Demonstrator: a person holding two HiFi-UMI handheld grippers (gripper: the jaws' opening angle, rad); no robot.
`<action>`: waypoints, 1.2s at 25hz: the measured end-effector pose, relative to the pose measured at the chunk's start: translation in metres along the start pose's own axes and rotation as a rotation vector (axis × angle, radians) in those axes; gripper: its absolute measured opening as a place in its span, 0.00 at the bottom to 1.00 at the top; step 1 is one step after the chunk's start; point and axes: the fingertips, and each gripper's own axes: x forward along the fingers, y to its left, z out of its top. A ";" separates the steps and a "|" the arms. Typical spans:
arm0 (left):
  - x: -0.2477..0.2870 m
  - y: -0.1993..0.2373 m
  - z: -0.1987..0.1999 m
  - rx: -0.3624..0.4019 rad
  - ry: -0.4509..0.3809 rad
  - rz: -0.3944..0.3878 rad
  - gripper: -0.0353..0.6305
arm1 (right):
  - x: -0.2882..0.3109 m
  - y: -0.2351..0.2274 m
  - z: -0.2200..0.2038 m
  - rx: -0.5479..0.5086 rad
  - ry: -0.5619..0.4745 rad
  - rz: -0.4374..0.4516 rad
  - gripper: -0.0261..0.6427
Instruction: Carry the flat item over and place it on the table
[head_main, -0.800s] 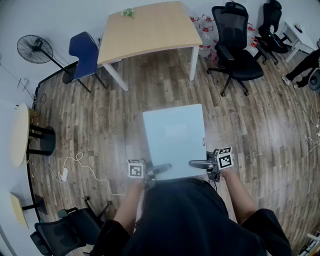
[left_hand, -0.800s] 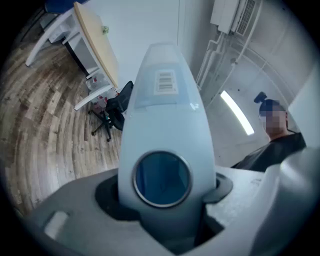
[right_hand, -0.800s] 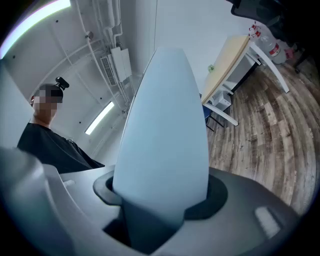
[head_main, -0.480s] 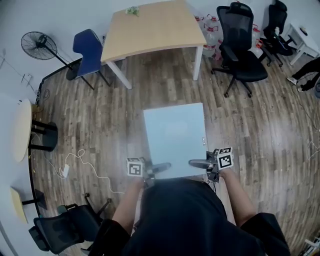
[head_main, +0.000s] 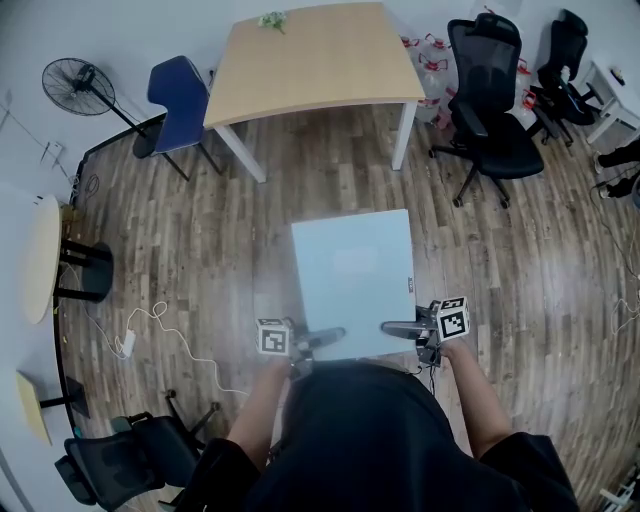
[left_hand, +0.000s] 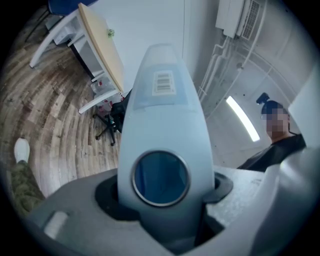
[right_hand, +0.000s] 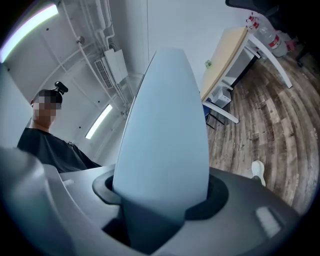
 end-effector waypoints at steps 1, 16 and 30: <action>-0.001 0.007 0.011 0.001 0.004 -0.006 0.54 | 0.004 -0.005 0.011 0.003 -0.004 -0.005 0.49; -0.005 0.096 0.238 -0.081 0.065 -0.049 0.54 | 0.078 -0.097 0.214 0.062 -0.070 -0.079 0.49; -0.079 0.169 0.422 -0.127 0.080 -0.040 0.54 | 0.207 -0.166 0.367 0.107 -0.082 -0.088 0.47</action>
